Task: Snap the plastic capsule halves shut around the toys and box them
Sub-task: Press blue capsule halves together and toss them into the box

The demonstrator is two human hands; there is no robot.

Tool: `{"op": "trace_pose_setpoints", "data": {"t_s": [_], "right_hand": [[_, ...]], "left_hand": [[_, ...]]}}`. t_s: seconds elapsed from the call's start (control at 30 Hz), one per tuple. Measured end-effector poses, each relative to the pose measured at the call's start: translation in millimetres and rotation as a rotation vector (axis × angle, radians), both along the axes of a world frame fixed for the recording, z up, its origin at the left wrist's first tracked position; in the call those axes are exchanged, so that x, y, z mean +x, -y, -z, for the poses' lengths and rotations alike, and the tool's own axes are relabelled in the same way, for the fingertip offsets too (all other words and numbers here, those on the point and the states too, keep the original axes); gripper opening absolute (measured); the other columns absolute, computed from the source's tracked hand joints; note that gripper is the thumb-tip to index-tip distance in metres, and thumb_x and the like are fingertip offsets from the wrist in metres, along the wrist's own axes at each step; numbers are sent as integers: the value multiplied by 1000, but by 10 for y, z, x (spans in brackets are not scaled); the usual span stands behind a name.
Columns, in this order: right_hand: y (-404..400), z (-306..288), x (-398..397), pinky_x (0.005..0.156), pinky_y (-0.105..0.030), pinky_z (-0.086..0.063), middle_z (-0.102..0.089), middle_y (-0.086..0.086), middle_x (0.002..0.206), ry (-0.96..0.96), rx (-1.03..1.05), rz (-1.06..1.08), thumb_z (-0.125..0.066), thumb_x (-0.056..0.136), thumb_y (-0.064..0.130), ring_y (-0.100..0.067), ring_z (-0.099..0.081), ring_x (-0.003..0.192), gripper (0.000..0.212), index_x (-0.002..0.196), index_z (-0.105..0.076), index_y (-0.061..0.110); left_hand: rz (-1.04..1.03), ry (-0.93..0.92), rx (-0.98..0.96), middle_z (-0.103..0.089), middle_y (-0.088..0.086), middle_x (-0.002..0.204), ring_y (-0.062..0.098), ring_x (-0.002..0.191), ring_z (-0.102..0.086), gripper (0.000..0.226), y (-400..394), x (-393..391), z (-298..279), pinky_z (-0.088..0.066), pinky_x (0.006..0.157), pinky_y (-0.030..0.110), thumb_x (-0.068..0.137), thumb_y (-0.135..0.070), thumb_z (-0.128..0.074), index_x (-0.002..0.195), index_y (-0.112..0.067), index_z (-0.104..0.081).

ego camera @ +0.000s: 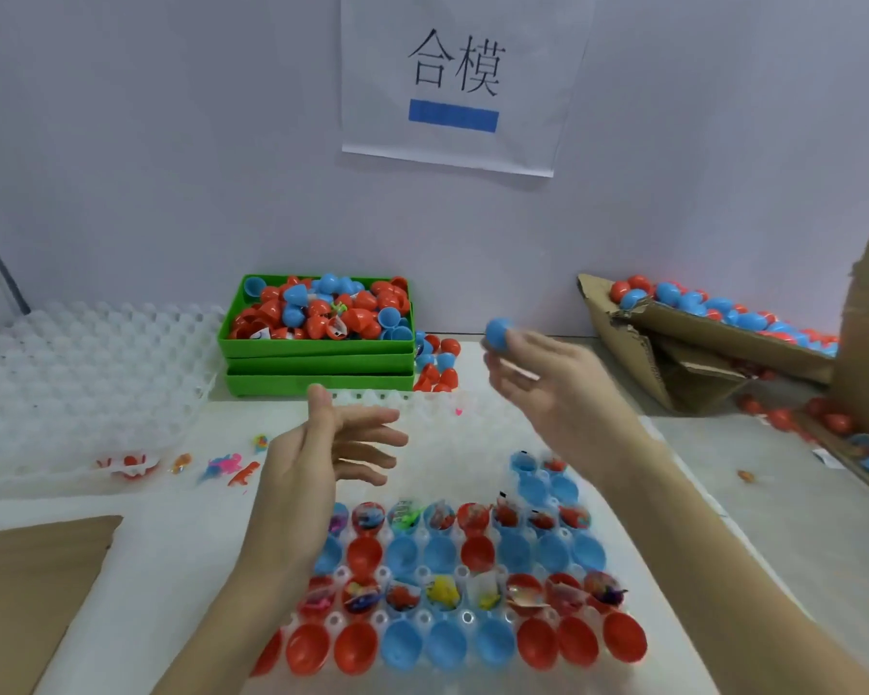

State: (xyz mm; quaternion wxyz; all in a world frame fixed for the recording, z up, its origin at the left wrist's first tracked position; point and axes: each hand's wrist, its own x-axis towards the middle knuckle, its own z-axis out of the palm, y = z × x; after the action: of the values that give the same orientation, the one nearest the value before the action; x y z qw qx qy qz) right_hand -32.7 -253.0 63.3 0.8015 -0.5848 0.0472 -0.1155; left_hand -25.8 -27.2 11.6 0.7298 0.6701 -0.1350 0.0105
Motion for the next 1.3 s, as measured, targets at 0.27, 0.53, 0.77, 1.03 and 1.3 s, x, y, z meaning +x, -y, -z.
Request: {"op": "trace_pose_setpoints", "data": {"t_s": [0.27,0.53,0.77,1.03,1.3], "right_hand": [[483,-10,171,75,-28,-55,-76,-10,116,-154,-222,97,-45,108,47,-18,-72,94,46,120,-71,11],[244,527,-70,62,-8,-51,-73,17,84,-41,-939,237,-61,103,18,2,-68,77,19,98,-72,33],[402,340,-280,65,-10,-47,-66,23,89,-84,-1369,65,-73,95,20,6,-58,87,24,86,-69,42],[428,274,-429,61,-12,-42,-59,21,96,-397,-1604,-261,-70,98,22,-5,-57,83,24,108,-77,43],[358,130,-453,65,-8,-45,-58,20,94,-138,-1521,-68,-72,95,29,0,-58,85,24,87,-64,50]], "left_hand": [[-37,43,16,-78,11,79,26,66,-72,64,-81,-9,-22,-56,59,21,114,-34,-28,83,-17,-82],[-91,79,82,-76,9,75,19,61,-66,61,-102,1,-42,-52,55,20,115,-29,-31,82,-13,-80],[-78,43,37,-74,12,73,24,60,-67,64,-120,-15,-79,-55,57,26,114,-34,-32,77,-17,-81],[-3,23,69,-74,13,71,24,61,-68,64,-98,-29,-72,-56,57,23,113,-37,-32,75,-16,-80],[-16,40,148,-78,3,86,18,79,-74,38,-50,-13,-28,-60,67,24,108,-33,-48,95,-17,-79]]}}
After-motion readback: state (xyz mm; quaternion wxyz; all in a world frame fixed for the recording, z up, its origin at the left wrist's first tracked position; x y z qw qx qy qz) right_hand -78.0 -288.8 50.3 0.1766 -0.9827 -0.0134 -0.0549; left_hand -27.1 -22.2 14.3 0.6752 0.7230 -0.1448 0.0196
